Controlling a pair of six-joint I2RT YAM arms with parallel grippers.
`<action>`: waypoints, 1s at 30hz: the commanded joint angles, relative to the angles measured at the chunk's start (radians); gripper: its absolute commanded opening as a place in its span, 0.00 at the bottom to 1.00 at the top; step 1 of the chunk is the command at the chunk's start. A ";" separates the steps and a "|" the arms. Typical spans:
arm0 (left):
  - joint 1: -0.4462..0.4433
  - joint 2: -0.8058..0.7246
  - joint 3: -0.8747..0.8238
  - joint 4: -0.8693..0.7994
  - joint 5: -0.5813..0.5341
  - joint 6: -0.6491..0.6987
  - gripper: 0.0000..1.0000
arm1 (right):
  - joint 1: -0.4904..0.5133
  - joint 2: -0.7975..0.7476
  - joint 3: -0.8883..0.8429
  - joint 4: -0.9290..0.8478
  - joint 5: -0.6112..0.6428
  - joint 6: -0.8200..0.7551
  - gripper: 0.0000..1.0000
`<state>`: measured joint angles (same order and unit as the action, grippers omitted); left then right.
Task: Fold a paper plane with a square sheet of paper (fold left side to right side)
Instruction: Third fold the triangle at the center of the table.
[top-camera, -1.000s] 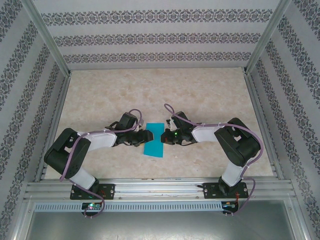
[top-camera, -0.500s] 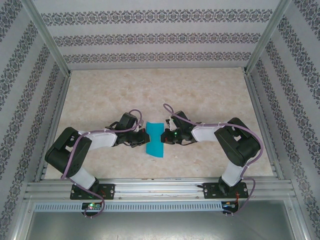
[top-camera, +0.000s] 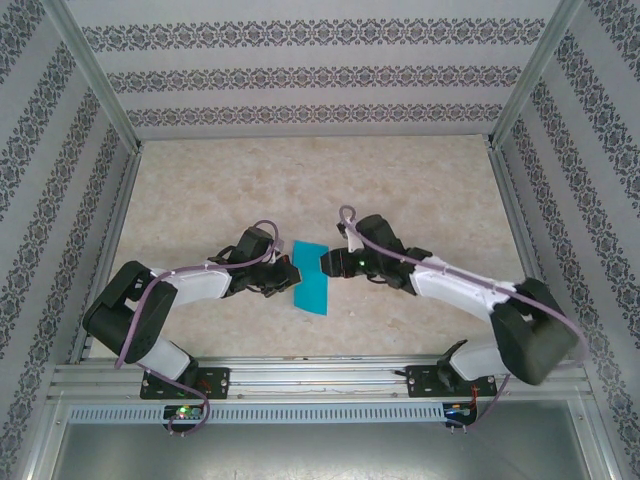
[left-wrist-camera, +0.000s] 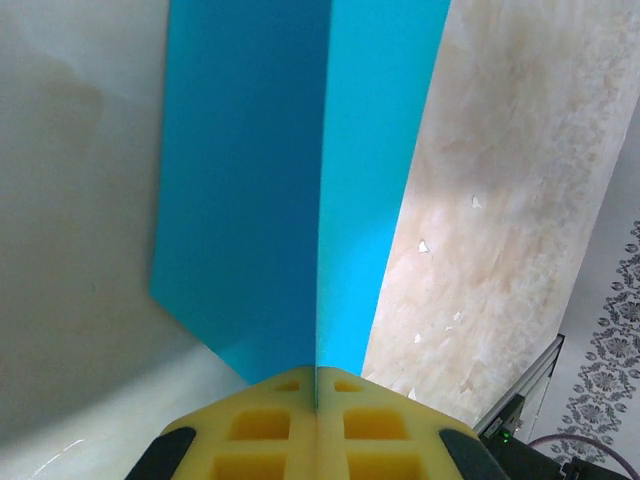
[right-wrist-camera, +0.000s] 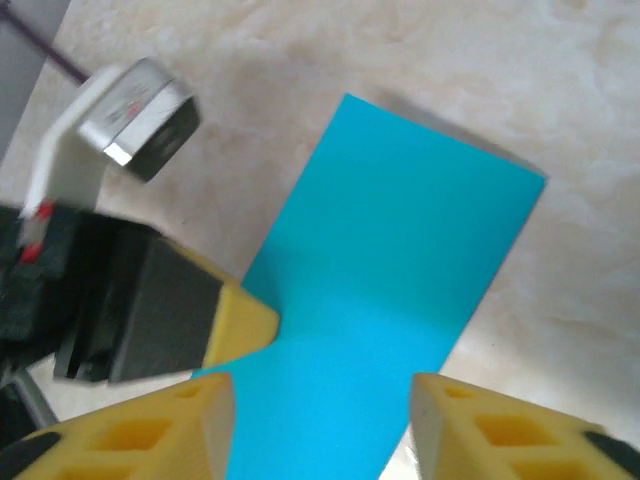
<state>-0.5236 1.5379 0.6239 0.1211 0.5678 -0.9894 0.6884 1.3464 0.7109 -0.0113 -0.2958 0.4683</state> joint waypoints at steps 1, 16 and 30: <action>-0.012 -0.006 0.004 0.029 -0.017 -0.046 0.00 | 0.111 -0.095 -0.080 -0.038 0.201 -0.149 0.57; -0.036 0.027 0.021 0.057 -0.002 -0.074 0.00 | 0.597 0.129 -0.026 -0.046 0.682 -0.337 0.72; -0.041 0.037 0.026 0.058 0.003 -0.078 0.00 | 0.566 0.254 0.074 0.007 0.705 -0.349 0.58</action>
<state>-0.5507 1.5570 0.6285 0.1513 0.5682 -1.0561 1.2697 1.5867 0.7597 -0.0154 0.3779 0.1234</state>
